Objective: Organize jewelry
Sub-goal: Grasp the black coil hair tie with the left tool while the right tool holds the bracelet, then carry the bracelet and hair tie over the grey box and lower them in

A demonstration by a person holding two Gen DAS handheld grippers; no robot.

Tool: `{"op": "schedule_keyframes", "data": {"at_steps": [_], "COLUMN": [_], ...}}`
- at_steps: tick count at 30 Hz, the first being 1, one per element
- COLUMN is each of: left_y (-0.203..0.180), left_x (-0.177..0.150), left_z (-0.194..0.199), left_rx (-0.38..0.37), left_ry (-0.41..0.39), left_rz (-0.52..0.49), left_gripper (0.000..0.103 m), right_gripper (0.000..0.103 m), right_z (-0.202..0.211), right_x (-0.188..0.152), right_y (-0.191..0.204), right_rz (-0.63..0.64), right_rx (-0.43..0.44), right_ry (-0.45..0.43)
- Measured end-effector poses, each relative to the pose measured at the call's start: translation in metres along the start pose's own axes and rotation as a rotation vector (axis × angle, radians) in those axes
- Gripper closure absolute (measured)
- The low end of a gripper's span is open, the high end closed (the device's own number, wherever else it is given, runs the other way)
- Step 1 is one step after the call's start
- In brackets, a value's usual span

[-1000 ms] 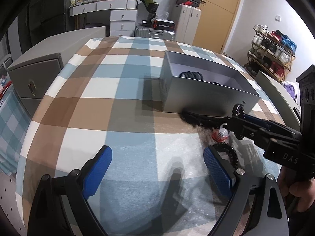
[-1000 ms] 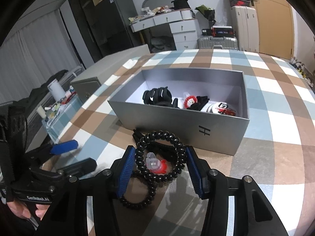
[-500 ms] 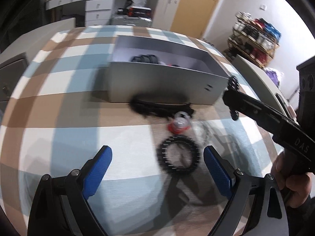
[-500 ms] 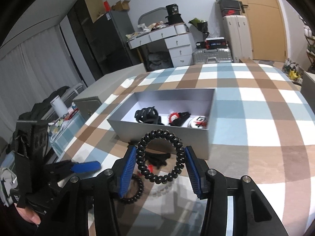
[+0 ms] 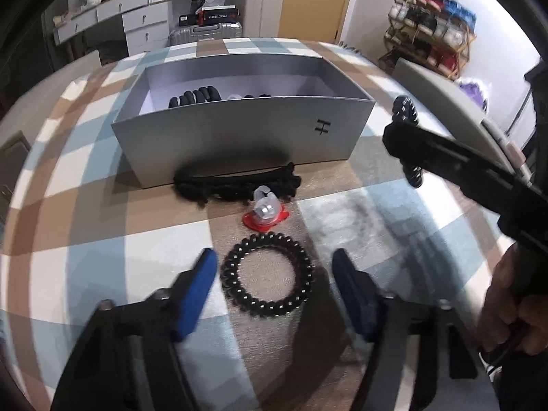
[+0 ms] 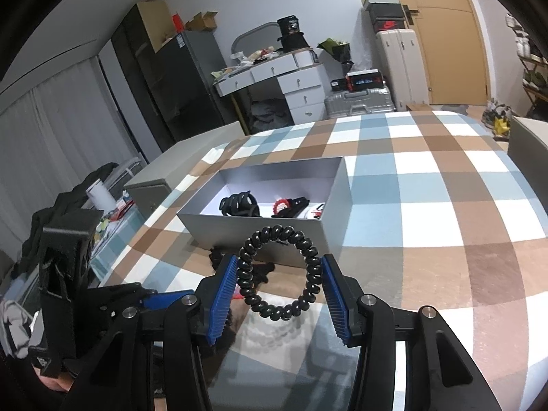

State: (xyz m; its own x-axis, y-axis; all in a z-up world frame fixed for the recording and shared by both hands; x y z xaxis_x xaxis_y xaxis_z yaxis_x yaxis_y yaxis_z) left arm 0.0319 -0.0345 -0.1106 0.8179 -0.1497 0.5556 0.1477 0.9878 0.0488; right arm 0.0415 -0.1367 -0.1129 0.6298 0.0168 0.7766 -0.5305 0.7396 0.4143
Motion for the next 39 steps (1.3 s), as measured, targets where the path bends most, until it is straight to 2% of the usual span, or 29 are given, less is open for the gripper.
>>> {"op": "schedule_keyframes", "data": {"at_steps": [1, 5, 6, 7, 8, 12, 16, 18, 20, 22, 27, 34, 36, 37, 38, 39], "left_y": [0.0, 0.001, 0.001, 0.001, 0.001, -0.001, 0.004, 0.005, 0.004, 0.001, -0.014, -0.037, -0.038, -0.038, -0.036, -0.035], "left_x": [0.0, 0.001, 0.001, 0.001, 0.001, 0.0, -0.001, 0.0, 0.001, 0.002, 0.003, -0.001, -0.001, -0.001, 0.0, 0.001], "left_z": [0.001, 0.003, 0.005, 0.007, 0.007, 0.004, 0.008, 0.01, 0.009, 0.009, 0.0, -0.002, -0.002, -0.002, -0.001, -0.001], "left_rx": [-0.015, -0.031, -0.023, -0.015, -0.021, -0.03, -0.048, -0.039, -0.066, -0.089, -0.082, 0.043, 0.033, 0.035, 0.033, 0.029], "left_ry": [0.005, 0.012, 0.004, 0.002, 0.005, 0.017, 0.009, 0.012, 0.018, 0.011, 0.033, -0.002, -0.01, -0.012, -0.014, -0.013], "left_rz": [0.0, 0.001, -0.001, -0.006, -0.008, -0.021, 0.023, 0.037, 0.042, 0.048, 0.002, -0.111, -0.118, -0.117, -0.118, -0.12], "left_gripper": [0.061, 0.069, 0.075, 0.096, 0.097, 0.097, 0.097, 0.088, 0.058, 0.046, 0.045, 0.045, 0.045, 0.049, 0.059, 0.061], "right_gripper": [0.055, 0.055, 0.055, 0.055, 0.054, 0.054, 0.054, 0.054, 0.054, 0.055, 0.055, 0.055, 0.055, 0.055, 0.055, 0.055], "right_z": [0.0, 0.002, 0.002, 0.002, 0.003, 0.004, 0.004, 0.004, 0.004, 0.005, 0.006, 0.008, 0.008, 0.009, 0.009, 0.01], "right_x": [0.0, 0.0, 0.0, 0.0, 0.001, 0.002, 0.003, 0.003, 0.003, 0.003, 0.003, 0.0, -0.001, -0.001, -0.001, 0.0], "right_y": [-0.001, -0.001, 0.0, 0.0, 0.0, 0.002, 0.003, 0.003, 0.003, 0.004, 0.005, 0.0, -0.001, -0.001, -0.002, -0.002], "right_rz": [-0.002, -0.001, 0.001, 0.003, 0.004, 0.009, 0.015, 0.016, 0.015, 0.015, 0.018, 0.004, 0.0, -0.001, -0.002, -0.001], "right_rx": [-0.002, 0.004, 0.006, 0.006, 0.007, 0.009, 0.007, 0.007, 0.007, 0.01, 0.01, 0.003, 0.002, 0.001, 0.001, 0.0], "right_ry": [-0.001, -0.004, -0.005, -0.006, -0.008, -0.007, -0.006, -0.006, -0.005, -0.004, -0.003, 0.0, 0.0, 0.0, -0.001, -0.002]}}
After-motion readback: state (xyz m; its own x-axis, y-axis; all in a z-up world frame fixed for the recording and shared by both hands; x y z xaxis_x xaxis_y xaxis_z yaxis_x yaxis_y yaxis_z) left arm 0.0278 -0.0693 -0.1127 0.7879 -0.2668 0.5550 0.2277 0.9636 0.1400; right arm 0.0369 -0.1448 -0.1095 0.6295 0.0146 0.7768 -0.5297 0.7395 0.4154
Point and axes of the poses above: each gripper's, at about its wrist camera, not at the fingertips, and z roughly against the way its jaws point, y to its left, x to its top, the point moved 1 cm from there along -z, roughly the way its jaws point, and after that the axes turned 10 degrees about x, right-handed, at the moved point
